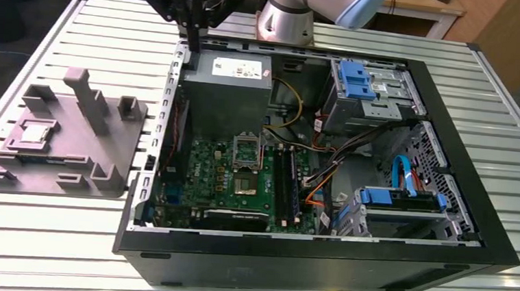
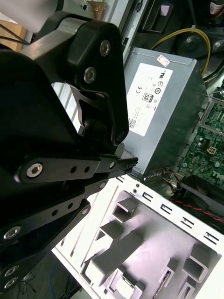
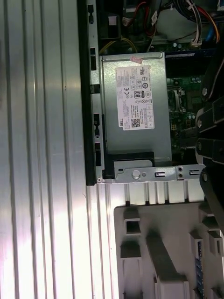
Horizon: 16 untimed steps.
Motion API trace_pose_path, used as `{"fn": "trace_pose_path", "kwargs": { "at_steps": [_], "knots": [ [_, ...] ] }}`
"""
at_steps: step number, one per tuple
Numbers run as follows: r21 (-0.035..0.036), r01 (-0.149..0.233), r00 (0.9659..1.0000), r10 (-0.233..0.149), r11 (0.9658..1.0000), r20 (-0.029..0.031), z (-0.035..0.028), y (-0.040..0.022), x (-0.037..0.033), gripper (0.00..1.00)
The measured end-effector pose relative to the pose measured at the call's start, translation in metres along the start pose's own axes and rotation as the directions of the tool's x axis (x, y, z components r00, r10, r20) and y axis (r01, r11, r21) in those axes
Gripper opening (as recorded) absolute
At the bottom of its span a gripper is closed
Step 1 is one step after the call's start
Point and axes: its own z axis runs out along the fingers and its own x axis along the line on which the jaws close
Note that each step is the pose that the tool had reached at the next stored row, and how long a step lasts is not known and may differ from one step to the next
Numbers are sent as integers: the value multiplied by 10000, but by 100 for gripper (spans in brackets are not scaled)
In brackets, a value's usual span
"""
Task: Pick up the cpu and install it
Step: 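Reach for the cpu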
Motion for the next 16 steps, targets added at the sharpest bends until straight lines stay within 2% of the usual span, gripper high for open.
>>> {"fn": "trace_pose_path", "kwargs": {
  "at_steps": [16],
  "knots": [
    [0,0,10000,0,10000,0,-4,-14,189,10]
  ]
}}
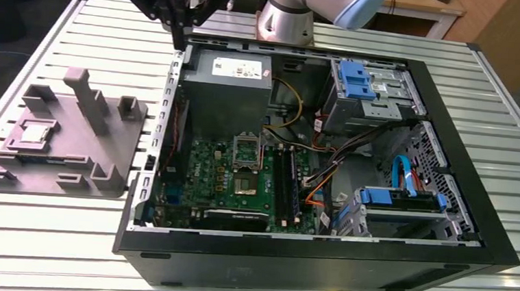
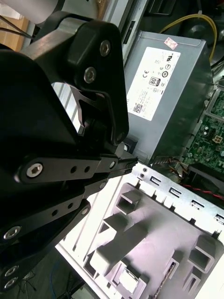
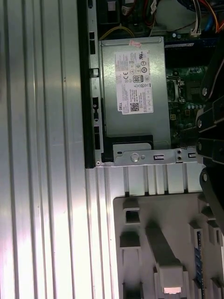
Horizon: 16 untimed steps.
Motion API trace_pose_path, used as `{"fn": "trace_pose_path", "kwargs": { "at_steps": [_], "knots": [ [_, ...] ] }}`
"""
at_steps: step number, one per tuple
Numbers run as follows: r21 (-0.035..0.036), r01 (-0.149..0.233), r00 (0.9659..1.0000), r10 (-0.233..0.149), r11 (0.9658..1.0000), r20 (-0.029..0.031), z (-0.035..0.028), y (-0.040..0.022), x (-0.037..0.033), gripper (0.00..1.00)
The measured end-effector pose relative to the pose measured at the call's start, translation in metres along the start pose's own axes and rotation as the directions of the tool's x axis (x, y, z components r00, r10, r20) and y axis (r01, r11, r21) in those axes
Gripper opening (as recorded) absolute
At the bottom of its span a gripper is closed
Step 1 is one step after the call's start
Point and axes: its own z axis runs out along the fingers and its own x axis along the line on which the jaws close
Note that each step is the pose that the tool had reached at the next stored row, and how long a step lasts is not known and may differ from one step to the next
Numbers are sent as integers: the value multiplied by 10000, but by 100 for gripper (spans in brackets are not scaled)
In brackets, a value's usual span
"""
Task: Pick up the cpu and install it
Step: 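Reach for the cpu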
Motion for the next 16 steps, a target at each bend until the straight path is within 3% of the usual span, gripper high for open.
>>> {"fn": "trace_pose_path", "kwargs": {
  "at_steps": [16],
  "knots": [
    [0,1,10000,-1,10000,0,-2,-8,103,10]
  ]
}}
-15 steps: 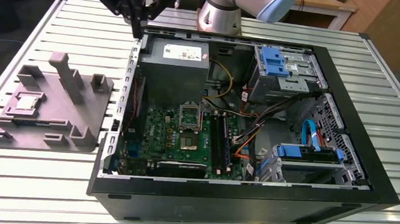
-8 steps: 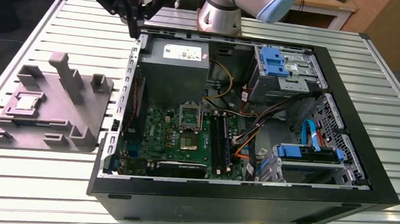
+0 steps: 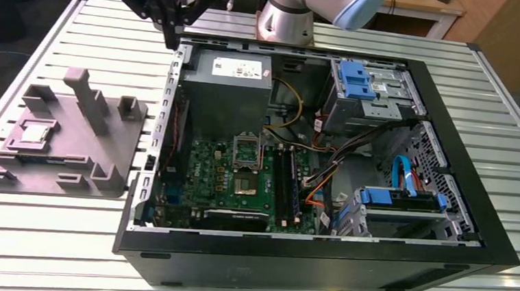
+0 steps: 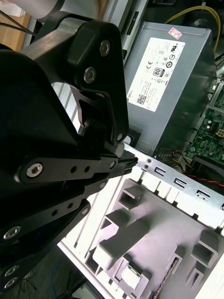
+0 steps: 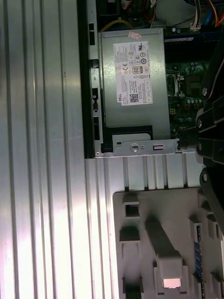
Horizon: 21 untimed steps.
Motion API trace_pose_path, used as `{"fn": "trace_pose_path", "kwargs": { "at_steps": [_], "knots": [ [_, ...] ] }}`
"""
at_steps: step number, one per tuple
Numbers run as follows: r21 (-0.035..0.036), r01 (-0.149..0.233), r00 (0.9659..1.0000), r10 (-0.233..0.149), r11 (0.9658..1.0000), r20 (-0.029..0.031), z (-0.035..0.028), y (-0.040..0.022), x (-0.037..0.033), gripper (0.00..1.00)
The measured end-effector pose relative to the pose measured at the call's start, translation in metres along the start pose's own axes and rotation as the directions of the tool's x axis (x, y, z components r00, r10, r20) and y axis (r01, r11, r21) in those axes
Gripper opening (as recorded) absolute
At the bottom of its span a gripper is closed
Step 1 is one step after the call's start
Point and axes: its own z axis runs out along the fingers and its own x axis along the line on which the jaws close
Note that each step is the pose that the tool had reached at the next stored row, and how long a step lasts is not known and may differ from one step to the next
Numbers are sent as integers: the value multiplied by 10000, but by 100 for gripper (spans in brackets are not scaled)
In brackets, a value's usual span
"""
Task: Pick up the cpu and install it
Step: 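Reach for the cpu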
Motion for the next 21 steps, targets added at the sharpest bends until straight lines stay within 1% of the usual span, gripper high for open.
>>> {"fn": "trace_pose_path", "kwargs": {
  "at_steps": [12,21],
  "knots": [
    [1,-1,10000,1,10000,0,-1,-3,40,10],
    [1,-1,10000,1,10000,0,-3,-7,88,10]
  ]
}}
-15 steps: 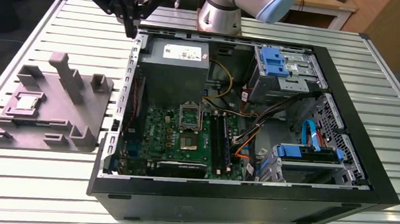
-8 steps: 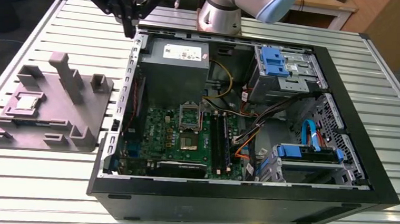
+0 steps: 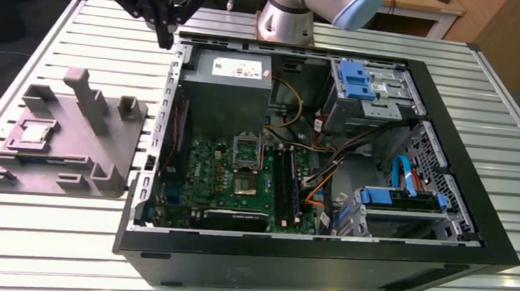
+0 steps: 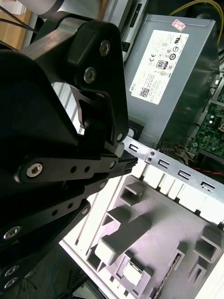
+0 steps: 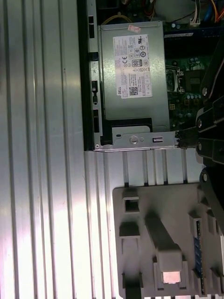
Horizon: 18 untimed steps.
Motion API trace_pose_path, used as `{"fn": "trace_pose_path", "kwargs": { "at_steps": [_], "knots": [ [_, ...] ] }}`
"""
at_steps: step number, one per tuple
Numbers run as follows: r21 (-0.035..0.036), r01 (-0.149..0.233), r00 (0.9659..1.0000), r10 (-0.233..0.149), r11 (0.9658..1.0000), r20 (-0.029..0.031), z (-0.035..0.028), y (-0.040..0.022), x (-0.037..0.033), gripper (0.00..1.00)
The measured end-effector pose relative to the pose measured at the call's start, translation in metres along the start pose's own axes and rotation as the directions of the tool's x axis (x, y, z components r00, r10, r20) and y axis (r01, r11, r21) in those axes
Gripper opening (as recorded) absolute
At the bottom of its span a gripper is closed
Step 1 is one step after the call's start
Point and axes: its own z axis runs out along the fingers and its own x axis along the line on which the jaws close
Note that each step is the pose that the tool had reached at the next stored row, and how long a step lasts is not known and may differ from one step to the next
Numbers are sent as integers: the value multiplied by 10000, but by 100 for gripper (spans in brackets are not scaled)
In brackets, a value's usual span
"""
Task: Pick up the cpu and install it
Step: 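Reach for the cpu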
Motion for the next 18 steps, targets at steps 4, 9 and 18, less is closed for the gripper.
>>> {"fn": "trace_pose_path", "kwargs": {
  "at_steps": [4,9,18],
  "knots": [
    [0,0,10000,0,10000,0,-1,-2,21,10],
    [0,1,10000,-1,10000,0,-1,-3,43,10],
    [0,1,10000,-1,10000,0,-2,-6,76,10]
  ]
}}
